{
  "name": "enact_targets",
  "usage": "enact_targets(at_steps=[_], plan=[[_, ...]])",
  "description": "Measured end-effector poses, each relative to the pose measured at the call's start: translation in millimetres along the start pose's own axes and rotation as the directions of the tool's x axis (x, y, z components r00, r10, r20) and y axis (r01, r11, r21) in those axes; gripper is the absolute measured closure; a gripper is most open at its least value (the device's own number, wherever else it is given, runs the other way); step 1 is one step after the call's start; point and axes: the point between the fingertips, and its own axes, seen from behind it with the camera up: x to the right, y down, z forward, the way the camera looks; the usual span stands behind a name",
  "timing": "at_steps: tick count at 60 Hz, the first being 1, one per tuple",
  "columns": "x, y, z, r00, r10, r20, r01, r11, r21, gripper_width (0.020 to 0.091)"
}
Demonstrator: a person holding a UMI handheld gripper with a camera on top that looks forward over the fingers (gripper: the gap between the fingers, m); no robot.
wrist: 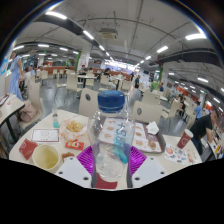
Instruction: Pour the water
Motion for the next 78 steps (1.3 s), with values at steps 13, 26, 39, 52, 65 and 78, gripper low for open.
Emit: enact_targets(at_steps=[13, 26, 39, 52, 65, 78], plan=[[-8, 56, 24, 0.99, 0.137, 0.029, -0.135, 0.99, -0.047, 0.0706], [-11, 79, 23, 0.98, 0.198, 0.033, -0.196, 0.98, -0.039, 0.0662], [-12, 89, 18, 0.978, 0.205, 0.025, -0.2, 0.97, -0.138, 0.0309], [-6, 67, -56, 0.98, 0.197, -0.035, -0.2, 0.955, -0.218, 0.0261], [-24, 50, -144, 0.982, 0.184, -0.047, -0.19, 0.945, -0.264, 0.0257], [-30, 49, -185, 0.979, 0.192, -0.067, -0.203, 0.942, -0.267, 0.0257]])
